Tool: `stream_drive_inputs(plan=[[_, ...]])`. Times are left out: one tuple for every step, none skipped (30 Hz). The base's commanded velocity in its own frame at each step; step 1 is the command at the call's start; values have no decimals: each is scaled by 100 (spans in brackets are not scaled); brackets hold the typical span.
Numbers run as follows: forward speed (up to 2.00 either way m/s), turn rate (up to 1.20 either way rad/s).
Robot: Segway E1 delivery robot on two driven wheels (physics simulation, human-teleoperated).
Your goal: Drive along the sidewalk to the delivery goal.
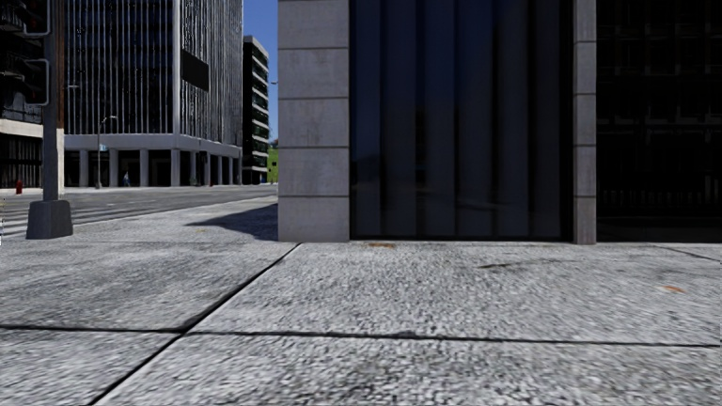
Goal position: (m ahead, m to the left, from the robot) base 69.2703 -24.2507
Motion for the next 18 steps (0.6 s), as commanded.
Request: stream_drive_inputs(plan=[[200,61],[200,61],[200,65],[200,74],[200,80],[200,83],[200,88],[200,88],[200,92],[200,93],[200,94],[200,94],[200,94],[200,94],[200,94],[200,94],[200,94],[200,94]])
